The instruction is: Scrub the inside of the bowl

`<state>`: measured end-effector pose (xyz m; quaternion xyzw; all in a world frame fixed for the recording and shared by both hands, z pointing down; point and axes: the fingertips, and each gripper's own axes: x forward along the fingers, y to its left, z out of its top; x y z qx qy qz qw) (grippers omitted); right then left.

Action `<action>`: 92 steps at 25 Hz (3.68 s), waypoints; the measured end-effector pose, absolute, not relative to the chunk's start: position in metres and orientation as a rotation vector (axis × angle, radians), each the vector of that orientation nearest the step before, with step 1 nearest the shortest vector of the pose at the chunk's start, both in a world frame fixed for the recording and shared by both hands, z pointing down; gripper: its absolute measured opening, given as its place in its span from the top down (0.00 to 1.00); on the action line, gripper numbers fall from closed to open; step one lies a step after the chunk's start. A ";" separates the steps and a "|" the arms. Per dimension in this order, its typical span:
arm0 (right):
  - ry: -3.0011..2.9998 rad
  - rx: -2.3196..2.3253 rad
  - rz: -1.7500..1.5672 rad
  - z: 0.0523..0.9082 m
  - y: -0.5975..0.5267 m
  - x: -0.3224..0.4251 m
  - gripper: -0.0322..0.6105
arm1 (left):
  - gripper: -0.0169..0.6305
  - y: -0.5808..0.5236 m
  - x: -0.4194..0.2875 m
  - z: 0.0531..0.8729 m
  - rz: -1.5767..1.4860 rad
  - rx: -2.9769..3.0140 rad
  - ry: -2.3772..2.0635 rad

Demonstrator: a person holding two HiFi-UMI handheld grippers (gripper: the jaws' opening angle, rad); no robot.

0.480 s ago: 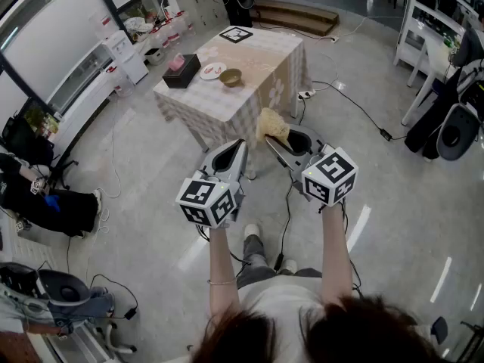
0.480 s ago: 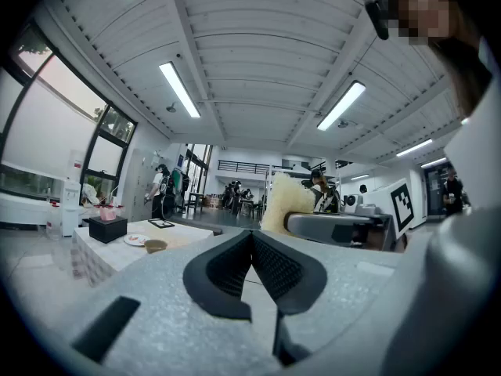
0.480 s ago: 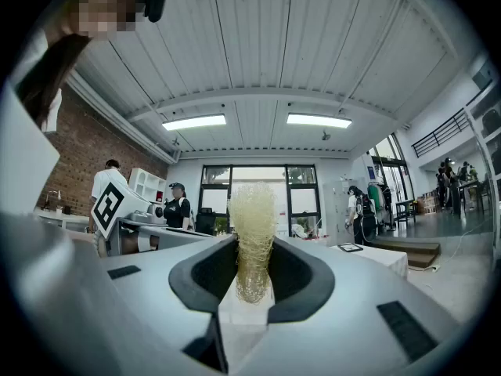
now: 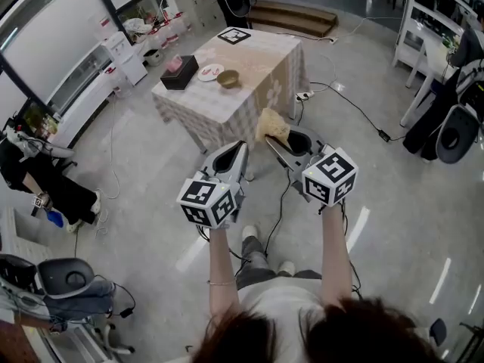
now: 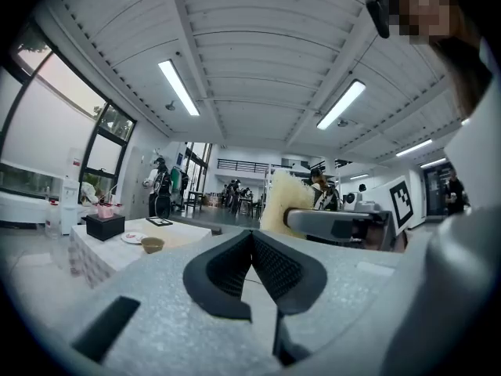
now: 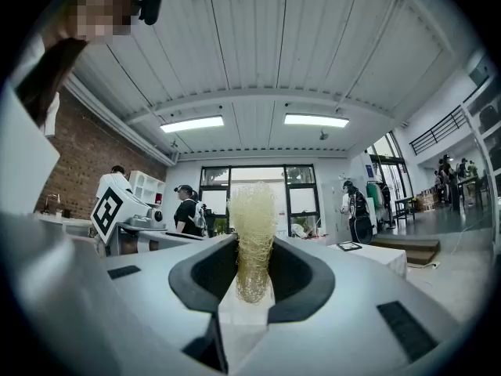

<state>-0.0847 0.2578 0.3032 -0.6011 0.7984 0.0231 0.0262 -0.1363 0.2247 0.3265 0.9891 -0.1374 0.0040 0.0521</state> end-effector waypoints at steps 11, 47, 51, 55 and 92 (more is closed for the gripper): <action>2.474 -1.796 0.020 0.303 0.214 -0.077 0.80 | 0.96 0.190 -0.128 0.325 0.005 2.994 -0.404; 2.410 -1.915 -0.080 0.323 0.006 -0.004 0.80 | 0.96 -0.030 -0.061 0.342 -0.006 2.920 -0.345; 2.393 -1.940 -0.098 0.328 -0.007 0.008 0.80 | 0.95 -0.038 -0.050 0.347 0.010 2.920 -0.304; 2.414 -1.929 -0.114 0.330 -0.023 0.017 0.80 | 0.95 -0.052 -0.043 0.351 0.027 2.904 -0.324; 2.685 -1.646 -0.363 0.381 -0.187 0.119 0.80 | 0.95 -0.189 0.033 0.393 0.106 2.671 -0.806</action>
